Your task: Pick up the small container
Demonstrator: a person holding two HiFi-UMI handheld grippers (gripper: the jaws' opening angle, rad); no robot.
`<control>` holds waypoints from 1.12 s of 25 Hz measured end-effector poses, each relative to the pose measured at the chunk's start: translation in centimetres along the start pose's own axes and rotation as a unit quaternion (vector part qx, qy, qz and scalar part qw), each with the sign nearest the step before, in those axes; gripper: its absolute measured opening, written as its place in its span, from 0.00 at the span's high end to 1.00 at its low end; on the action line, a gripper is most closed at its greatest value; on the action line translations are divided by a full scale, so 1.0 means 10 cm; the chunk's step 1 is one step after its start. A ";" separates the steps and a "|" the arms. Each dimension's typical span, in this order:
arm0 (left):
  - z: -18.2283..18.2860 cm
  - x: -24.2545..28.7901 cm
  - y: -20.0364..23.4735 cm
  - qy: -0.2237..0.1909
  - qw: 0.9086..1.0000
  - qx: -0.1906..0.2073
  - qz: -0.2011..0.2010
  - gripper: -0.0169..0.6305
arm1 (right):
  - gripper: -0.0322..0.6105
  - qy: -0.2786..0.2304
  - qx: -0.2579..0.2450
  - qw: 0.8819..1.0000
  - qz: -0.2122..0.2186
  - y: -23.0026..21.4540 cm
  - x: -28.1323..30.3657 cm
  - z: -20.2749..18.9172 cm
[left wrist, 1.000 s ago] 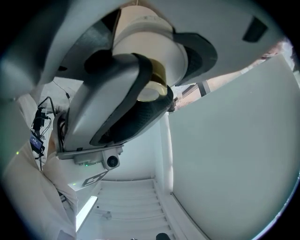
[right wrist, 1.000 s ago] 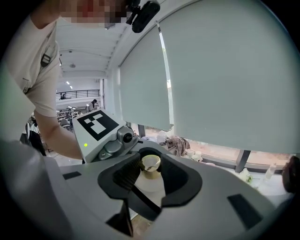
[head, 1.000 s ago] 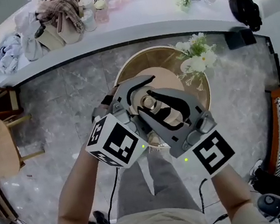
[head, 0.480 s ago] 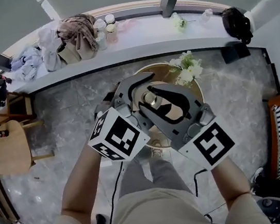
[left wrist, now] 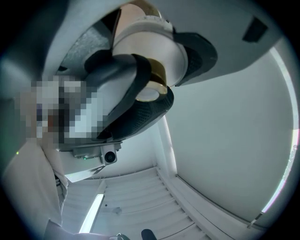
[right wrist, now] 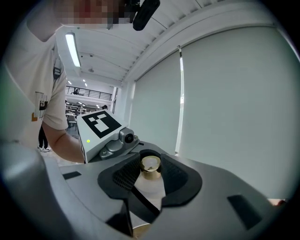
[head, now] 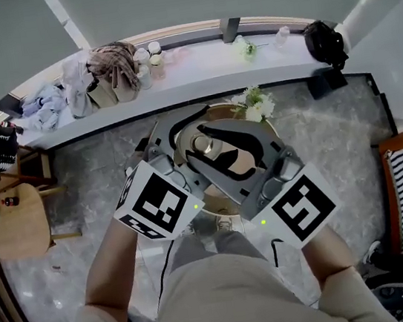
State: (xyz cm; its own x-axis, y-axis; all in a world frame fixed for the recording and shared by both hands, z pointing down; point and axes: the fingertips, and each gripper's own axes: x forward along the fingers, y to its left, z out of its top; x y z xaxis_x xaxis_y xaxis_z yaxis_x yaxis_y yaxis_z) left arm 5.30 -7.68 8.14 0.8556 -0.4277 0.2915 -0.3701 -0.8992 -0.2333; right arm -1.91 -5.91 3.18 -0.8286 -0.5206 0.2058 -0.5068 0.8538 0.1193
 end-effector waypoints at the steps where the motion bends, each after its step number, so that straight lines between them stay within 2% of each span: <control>1: 0.09 -0.05 0.02 0.000 1.000 0.000 0.003 0.46 | 0.74 -0.003 -0.001 1.000 0.002 0.01 -0.02 0.10; 8: 0.47 -0.25 0.08 0.009 1.000 0.009 0.016 0.46 | 0.74 -0.015 -0.011 1.000 0.015 0.06 -0.11 0.54; 15: 0.58 -0.31 0.10 0.023 0.999 -0.028 0.017 0.46 | 0.74 -0.013 0.009 0.999 0.042 0.06 -0.15 0.68; 23: 0.41 -0.35 -0.20 0.028 0.998 -0.051 0.004 0.46 | 0.74 0.007 0.024 0.998 0.057 0.29 -0.23 0.45; 28: 0.15 -0.44 -0.61 0.035 0.998 -0.060 0.010 0.46 | 0.74 0.009 0.024 0.998 0.059 0.67 -0.38 0.14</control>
State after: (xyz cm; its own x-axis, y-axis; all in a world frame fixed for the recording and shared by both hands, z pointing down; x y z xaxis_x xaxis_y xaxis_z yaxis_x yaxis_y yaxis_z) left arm 4.32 -0.16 6.88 0.8220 -0.4472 0.3528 -0.4306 -0.8933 -0.1291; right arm -2.54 1.79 1.83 -0.8790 -0.4159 0.2333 -0.4172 0.9076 0.0463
